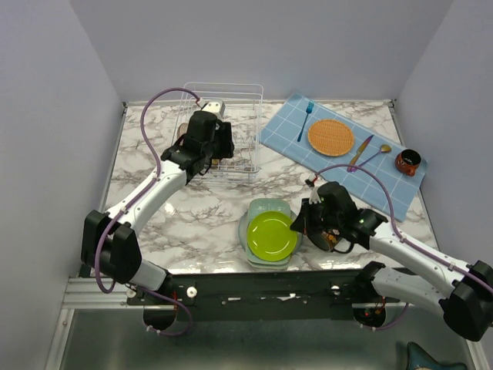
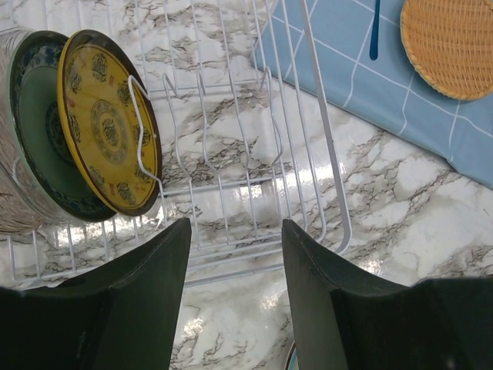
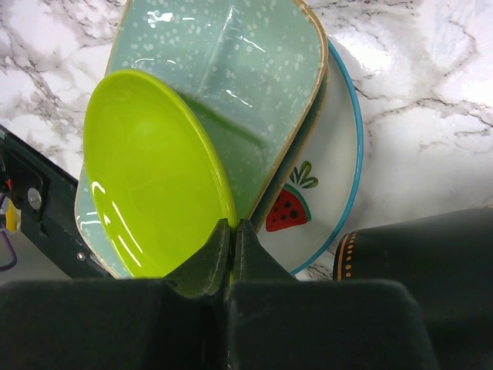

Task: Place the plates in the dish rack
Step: Pick up the plate from the corner of the board.

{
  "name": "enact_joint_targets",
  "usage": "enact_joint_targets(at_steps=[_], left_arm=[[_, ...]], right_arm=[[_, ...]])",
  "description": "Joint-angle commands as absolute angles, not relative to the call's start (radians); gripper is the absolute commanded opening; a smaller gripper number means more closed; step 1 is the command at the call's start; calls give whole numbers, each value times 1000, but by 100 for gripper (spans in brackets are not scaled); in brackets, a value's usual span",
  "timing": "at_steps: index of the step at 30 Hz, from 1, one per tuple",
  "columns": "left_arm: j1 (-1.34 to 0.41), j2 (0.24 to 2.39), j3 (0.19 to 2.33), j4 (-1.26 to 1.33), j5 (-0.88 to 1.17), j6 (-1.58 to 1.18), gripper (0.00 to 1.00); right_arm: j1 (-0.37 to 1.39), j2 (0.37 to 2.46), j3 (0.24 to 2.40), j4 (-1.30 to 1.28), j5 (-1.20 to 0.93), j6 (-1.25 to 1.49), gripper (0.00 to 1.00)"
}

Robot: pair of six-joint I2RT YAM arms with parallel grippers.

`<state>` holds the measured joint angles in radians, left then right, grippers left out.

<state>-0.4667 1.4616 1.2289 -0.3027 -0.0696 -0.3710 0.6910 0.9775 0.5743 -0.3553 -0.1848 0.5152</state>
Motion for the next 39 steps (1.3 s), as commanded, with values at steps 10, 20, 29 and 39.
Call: enact_joint_targets(at_steps=[10,20,29,39], left_arm=[[-472,1476,1261,-324,-57,-360,59],[-469,1474,1295,-353,-61,-333,59],[-466,1474,1316,-353,-43,-333,60],[-439,1442,1261,-311,121,-351,63]], right_arm=[[695,948,588,-360,-164,519,1],[693,904,607,-383,-155,531,0],[693,862,640,-420,-130,528,0],[692,824,649,-394,-32,549,1]])
